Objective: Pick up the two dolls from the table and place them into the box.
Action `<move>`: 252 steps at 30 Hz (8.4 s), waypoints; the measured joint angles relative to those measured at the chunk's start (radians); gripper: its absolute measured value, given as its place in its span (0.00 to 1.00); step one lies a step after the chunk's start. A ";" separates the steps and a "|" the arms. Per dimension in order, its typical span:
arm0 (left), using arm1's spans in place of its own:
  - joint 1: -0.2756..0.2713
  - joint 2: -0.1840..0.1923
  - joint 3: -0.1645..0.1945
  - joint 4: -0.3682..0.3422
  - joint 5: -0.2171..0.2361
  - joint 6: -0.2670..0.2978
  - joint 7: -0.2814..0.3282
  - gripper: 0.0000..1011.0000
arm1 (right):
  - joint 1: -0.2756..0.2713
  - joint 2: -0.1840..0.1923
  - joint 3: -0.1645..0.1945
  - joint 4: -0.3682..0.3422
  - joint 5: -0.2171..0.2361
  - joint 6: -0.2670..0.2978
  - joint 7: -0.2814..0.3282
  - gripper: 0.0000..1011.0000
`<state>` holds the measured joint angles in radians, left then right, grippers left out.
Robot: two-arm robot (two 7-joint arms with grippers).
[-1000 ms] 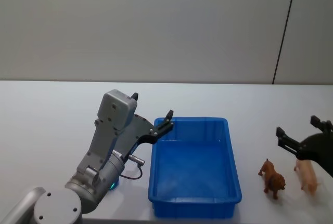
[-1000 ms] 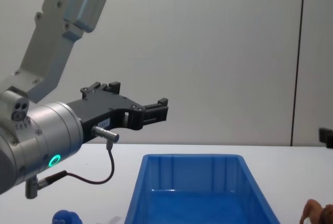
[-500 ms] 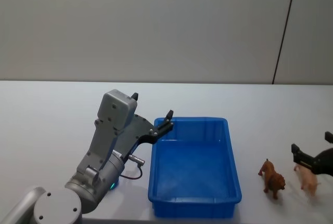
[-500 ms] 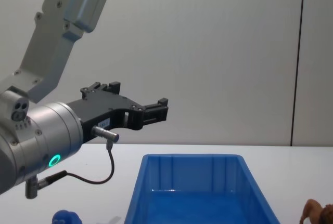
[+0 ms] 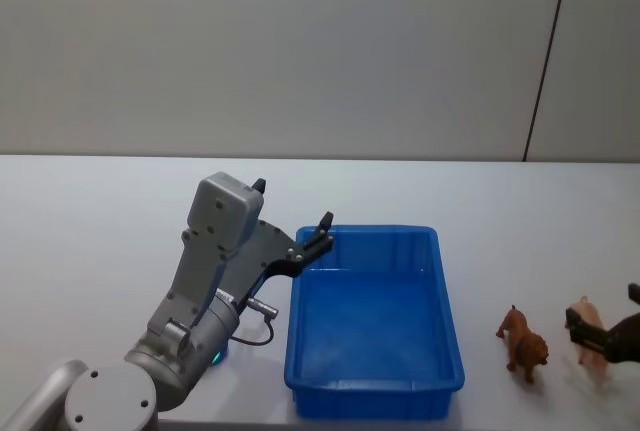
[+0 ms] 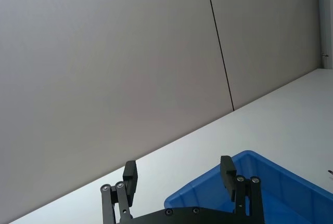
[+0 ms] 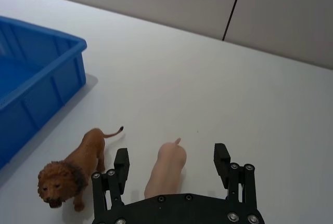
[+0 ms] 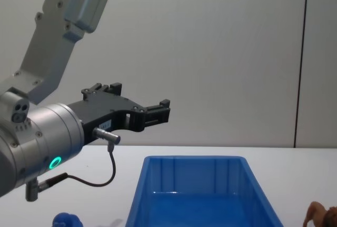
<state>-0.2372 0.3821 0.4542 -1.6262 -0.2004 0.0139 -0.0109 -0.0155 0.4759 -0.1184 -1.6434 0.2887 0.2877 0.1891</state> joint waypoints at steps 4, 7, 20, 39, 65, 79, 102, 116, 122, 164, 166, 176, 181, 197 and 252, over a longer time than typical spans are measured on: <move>0.000 0.000 0.000 0.000 0.000 0.000 0.000 0.99 | 0.007 -0.006 -0.007 0.016 -0.011 0.024 0.006 0.99; 0.000 0.000 0.000 0.000 0.000 0.000 0.000 0.99 | 0.014 -0.012 -0.013 0.030 -0.019 0.042 0.009 0.99; 0.000 0.000 0.000 0.000 0.000 0.000 0.000 0.99 | 0.054 -0.046 -0.036 0.089 -0.042 0.101 0.009 0.85; 0.000 0.000 0.000 0.000 0.000 0.000 0.000 0.99 | 0.076 -0.066 -0.038 0.099 -0.026 0.102 -0.009 0.36; 0.000 0.000 0.000 0.000 0.000 0.000 0.000 0.99 | 0.089 -0.103 -0.049 -0.058 0.031 -0.011 0.022 0.36; 0.000 0.000 0.000 0.000 0.000 0.000 0.000 0.99 | 0.128 -0.183 -0.140 -0.109 -0.059 0.070 0.107 0.36; 0.000 0.000 0.000 0.000 0.000 0.000 0.000 0.99 | 0.130 -0.201 -0.169 -0.111 -0.106 0.079 0.098 0.96; 0.000 0.000 0.000 0.000 0.000 0.000 0.000 0.99 | 0.084 -0.104 -0.094 -0.104 -0.034 0.037 0.092 0.99; 0.000 0.000 0.000 0.000 0.000 0.000 0.000 0.99 | 0.056 -0.067 -0.072 -0.104 -0.018 0.036 0.099 0.99; 0.000 0.000 0.000 0.000 0.000 0.000 0.000 0.99 | -0.011 -0.042 -0.086 -0.069 -0.059 0.141 0.094 0.71; 0.000 0.000 0.000 0.000 0.000 0.000 0.000 0.99 | -0.009 -0.044 -0.088 -0.068 -0.061 0.142 0.093 0.67; 0.000 0.000 0.000 0.000 0.000 0.000 0.000 0.99 | 0.000 -0.056 -0.090 -0.067 -0.066 0.125 0.069 0.42; 0.000 0.000 0.000 0.000 0.000 0.000 0.000 0.99 | 0.003 -0.062 -0.086 -0.080 -0.060 0.095 0.044 0.42; 0.000 0.000 0.000 0.000 0.000 0.000 0.000 0.99 | 0.042 -0.094 -0.073 -0.173 0.013 0.037 0.023 0.42; 0.000 0.000 0.000 0.000 0.000 0.000 0.000 0.99 | 0.104 -0.104 -0.101 -0.028 -0.063 -0.052 0.106 0.99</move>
<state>-0.2371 0.3821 0.4541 -1.6262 -0.2004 0.0140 -0.0112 0.0885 0.3722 -0.2197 -1.6712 0.2262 0.2360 0.2954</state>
